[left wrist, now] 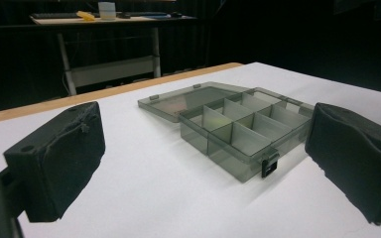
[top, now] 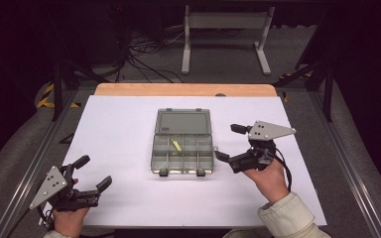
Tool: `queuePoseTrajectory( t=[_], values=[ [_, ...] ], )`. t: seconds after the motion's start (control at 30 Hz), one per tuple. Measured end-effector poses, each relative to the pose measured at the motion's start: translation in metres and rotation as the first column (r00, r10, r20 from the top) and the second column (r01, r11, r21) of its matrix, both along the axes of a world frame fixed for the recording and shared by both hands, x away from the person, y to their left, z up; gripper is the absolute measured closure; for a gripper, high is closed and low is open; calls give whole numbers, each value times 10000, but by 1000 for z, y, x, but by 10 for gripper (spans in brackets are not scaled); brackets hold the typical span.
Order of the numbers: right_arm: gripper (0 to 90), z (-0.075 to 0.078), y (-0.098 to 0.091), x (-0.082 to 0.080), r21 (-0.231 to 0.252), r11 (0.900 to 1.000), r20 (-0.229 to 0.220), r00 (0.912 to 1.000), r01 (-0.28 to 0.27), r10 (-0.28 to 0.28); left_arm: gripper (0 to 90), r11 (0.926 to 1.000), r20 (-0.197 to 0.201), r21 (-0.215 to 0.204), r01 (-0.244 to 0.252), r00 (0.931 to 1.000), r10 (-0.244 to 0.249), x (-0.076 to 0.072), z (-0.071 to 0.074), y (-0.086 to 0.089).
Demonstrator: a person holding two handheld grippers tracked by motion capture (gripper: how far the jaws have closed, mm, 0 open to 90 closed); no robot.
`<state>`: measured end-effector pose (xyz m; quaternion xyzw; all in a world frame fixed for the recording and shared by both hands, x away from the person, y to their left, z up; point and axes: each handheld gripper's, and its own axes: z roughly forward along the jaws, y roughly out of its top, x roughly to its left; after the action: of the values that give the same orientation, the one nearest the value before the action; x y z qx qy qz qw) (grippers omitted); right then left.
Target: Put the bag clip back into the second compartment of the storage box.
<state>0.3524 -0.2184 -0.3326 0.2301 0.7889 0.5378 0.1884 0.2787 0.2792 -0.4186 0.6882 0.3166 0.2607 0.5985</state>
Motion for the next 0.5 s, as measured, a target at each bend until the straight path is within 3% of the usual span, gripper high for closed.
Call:
queuePoseTrajectory(
  t=[0.33,0.5],
  values=[
    [17,-18,-31,-22,-3,9984,626,9964,568,-567,26,10000,12,15,8,10000,-8,0,0,0],
    [17,-36,-42,-28,-45,9966,587,9949,827,-823,26,10000,17,28,0,10000,0,0,0,0]
  ],
)
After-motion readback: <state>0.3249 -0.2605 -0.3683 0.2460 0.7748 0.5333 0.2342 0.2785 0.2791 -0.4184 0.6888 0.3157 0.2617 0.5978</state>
